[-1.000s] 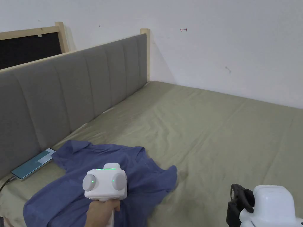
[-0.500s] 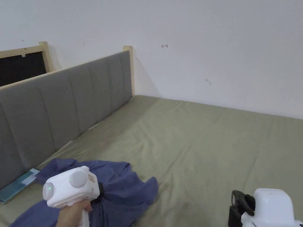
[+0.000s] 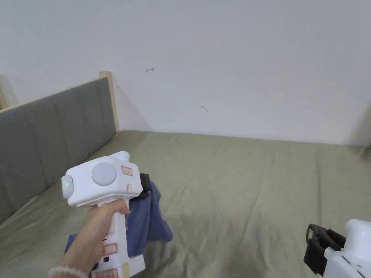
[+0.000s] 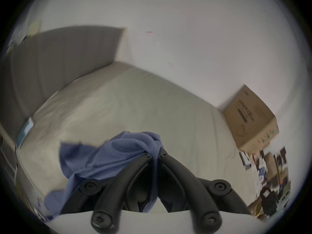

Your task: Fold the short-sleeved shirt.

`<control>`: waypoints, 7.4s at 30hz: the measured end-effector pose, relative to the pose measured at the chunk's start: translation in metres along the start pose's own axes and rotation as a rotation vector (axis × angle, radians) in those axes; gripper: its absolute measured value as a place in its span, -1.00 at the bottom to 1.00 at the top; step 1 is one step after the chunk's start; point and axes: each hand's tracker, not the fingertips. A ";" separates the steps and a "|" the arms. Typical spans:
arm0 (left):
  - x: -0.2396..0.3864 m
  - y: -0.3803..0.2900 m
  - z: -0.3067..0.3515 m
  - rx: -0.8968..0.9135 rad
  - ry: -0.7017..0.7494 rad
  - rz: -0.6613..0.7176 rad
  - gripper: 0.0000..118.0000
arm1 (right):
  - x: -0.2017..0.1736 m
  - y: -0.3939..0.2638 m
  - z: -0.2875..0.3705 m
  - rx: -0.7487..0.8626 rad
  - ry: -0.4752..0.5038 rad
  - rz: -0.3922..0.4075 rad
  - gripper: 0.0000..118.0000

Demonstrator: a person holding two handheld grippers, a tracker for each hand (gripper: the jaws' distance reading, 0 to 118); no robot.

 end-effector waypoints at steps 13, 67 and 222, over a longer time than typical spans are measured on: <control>0.269 -0.087 -0.030 -0.167 -0.515 -0.308 -0.98 | 0.096 0.009 0.053 0.042 -0.284 -0.006 -1.00; 0.009 -0.121 -0.220 -0.546 0.135 -0.150 0.56 | 0.092 -0.058 -0.033 -0.273 -0.212 -0.034 -1.00; -0.083 -0.168 0.047 -0.247 0.096 -0.152 0.63 | 0.182 -0.067 0.002 -0.708 -0.142 0.048 0.57</control>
